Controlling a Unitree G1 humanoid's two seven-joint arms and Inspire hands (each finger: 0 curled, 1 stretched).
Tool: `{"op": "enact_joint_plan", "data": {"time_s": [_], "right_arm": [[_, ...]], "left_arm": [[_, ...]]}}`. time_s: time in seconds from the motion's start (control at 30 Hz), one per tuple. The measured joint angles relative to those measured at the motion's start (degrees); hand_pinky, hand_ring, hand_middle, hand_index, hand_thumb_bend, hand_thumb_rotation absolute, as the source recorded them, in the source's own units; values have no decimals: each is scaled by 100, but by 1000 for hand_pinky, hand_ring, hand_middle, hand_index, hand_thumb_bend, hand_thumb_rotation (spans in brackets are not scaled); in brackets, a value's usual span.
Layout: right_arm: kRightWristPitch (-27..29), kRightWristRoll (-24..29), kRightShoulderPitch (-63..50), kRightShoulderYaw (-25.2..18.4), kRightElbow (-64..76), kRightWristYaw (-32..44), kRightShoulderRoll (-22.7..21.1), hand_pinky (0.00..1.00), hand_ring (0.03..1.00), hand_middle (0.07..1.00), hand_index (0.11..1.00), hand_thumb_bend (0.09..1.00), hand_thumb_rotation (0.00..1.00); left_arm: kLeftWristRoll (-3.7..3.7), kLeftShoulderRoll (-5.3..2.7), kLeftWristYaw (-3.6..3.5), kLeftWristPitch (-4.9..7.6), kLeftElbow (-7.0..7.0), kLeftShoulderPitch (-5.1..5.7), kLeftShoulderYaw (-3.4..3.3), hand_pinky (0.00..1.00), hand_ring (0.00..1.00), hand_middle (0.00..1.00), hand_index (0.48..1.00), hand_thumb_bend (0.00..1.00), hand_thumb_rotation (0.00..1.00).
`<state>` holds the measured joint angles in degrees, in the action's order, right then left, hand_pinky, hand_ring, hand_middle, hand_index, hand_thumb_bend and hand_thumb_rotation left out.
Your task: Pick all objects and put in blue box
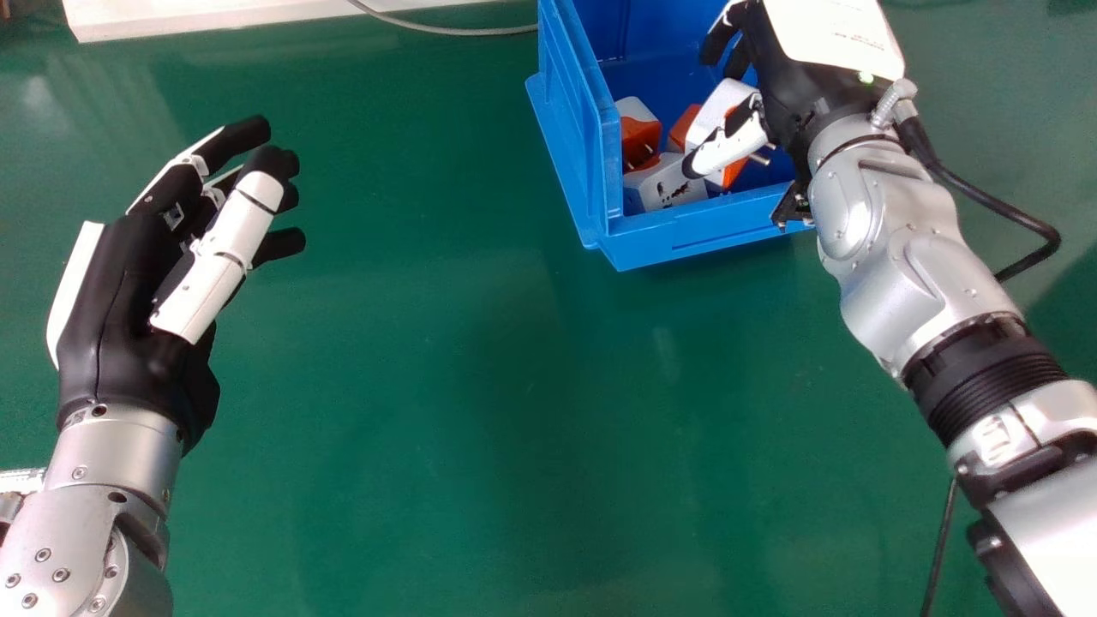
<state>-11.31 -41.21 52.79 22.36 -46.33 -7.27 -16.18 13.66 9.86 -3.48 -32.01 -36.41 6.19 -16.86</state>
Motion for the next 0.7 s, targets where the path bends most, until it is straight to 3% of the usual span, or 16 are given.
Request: {"op": "enact_joint_plan", "data": {"time_s": [0.17,0.27,0.4,0.53,0.7], "right_arm": [[-24,-8,0,52,9,-77,0,879,979,985,979,590,259],[-87,-15,0,81,-12,-263,12,908,989,993,990,553,336],[-198,-14,4,106,-46,-417,64,937,996,997,996,507,423],[-194,-11,6,106,-49,-555,78,949,999,999,999,479,460],[-189,-5,6,105,-53,-572,79,954,1000,1000,1000,463,477]], "left_arm": [[-9,-1,-1,15,107,-11,35,739,810,792,813,500,490],[-44,-1,-1,87,177,-10,78,739,811,791,810,501,492],[-258,1,9,378,306,-10,147,736,808,785,801,507,502],[-458,-1,42,553,372,4,261,734,805,781,795,515,511],[-560,0,46,649,395,16,311,721,797,774,786,530,520]]}}
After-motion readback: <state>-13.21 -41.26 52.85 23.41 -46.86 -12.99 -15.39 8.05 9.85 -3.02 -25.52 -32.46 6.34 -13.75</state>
